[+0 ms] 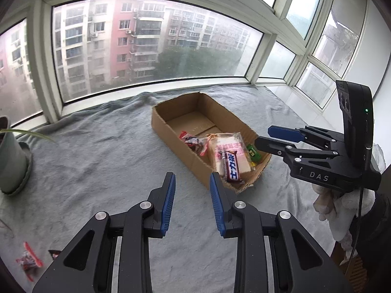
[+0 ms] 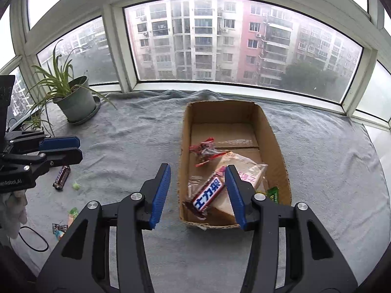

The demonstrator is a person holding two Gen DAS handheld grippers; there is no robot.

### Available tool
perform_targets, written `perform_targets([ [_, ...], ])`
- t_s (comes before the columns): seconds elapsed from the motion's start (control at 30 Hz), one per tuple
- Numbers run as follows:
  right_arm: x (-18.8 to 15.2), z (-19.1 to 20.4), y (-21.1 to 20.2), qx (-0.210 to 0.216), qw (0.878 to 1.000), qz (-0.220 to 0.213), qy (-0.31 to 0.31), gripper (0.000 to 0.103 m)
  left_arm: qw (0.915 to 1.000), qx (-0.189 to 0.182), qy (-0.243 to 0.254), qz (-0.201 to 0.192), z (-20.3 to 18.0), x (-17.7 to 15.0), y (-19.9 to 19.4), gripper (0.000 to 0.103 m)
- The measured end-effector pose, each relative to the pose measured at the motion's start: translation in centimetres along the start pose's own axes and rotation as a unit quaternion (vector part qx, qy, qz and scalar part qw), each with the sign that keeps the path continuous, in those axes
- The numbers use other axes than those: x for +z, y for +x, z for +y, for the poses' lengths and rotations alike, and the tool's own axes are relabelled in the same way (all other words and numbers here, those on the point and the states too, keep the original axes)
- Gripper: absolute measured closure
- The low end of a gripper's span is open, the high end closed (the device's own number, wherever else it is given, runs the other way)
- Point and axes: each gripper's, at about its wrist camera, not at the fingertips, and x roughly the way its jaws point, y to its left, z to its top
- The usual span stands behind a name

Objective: Organize snacks
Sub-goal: 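Carry the mint packet and chocolate bar into the box and release both, then grasp the orange-tipped pouch snack with the right tool while the left tool grasps the Snickers bar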

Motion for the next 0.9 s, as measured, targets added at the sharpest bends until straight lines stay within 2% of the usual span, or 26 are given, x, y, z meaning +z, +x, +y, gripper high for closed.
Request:
perform_targets([
  [0.1,-0.1,2.1,-0.4,0.017,1.000,-0.002,-0.016,0.044,0.9997,0.019,-0.014,-0.006,2.6,-1.2,-2.0,0.075],
  [0.33,-1.2,7.2,-0.5,0.060,0.996,0.012,-0.059,0.043,0.9949,0.072,-0.068,-0.015,9.5,-4.8,-7.1,0.075],
  [0.47,-3.0,10.3,-0.4,0.086,0.991,0.032,-0.094,0.043,0.9903,0.098,-0.097,-0.010,12.6,-7.3,-9.0,0.076],
  [0.6,-5.4,13.2,0.5,0.112,0.984,0.068,-0.123,0.043,0.9861,0.111,-0.123,0.009,14.6,-10.1,-9.5,0.075],
  [0.63,-6.1,13.9,0.8,0.116,0.982,0.077,-0.131,0.043,0.9852,0.113,-0.128,0.014,14.9,-10.8,-9.5,0.073],
  [0.7,-7.6,15.0,1.2,0.125,0.978,0.093,-0.142,0.041,0.9834,0.115,-0.139,0.021,15.4,-12.0,-9.4,0.062],
  [0.8,-9.5,16.4,1.9,0.141,0.972,0.112,-0.152,0.033,0.9811,0.114,-0.153,0.031,16.0,-13.5,-9.0,0.062],
  [0.9,-11.0,17.4,2.6,0.147,0.967,0.130,-0.163,0.033,0.9800,0.109,-0.161,0.040,16.2,-14.3,-8.2,0.062],
])
